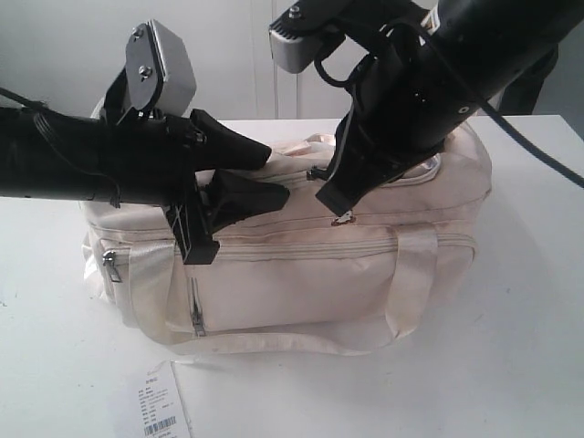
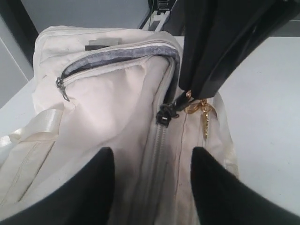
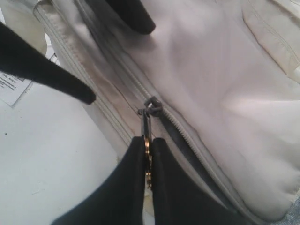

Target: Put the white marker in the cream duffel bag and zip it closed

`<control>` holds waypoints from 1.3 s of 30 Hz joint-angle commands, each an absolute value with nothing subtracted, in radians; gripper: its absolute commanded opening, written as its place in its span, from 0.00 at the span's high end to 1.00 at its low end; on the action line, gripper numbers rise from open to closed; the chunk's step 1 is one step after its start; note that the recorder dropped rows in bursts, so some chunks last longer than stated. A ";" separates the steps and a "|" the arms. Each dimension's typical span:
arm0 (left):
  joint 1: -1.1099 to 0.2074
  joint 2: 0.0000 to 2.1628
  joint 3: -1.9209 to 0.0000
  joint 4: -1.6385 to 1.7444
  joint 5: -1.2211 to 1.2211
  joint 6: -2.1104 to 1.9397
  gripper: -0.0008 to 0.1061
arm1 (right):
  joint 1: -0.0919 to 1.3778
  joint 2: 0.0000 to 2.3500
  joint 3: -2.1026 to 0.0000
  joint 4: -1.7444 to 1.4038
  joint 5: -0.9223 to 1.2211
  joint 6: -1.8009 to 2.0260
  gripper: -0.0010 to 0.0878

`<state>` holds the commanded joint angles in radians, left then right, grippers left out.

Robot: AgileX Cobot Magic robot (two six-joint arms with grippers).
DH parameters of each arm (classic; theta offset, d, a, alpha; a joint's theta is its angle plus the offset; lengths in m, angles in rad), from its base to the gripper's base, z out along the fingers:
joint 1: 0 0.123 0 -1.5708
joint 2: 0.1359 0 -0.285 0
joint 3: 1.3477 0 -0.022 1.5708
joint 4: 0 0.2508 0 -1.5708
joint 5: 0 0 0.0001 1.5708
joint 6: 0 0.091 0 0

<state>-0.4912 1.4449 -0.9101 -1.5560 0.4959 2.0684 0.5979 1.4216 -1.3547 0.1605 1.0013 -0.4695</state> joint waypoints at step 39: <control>-0.491 1.454 -0.910 -1.517 0.434 2.037 0.99 | 0.596 1.420 -1.355 -0.041 1.055 -0.401 0.99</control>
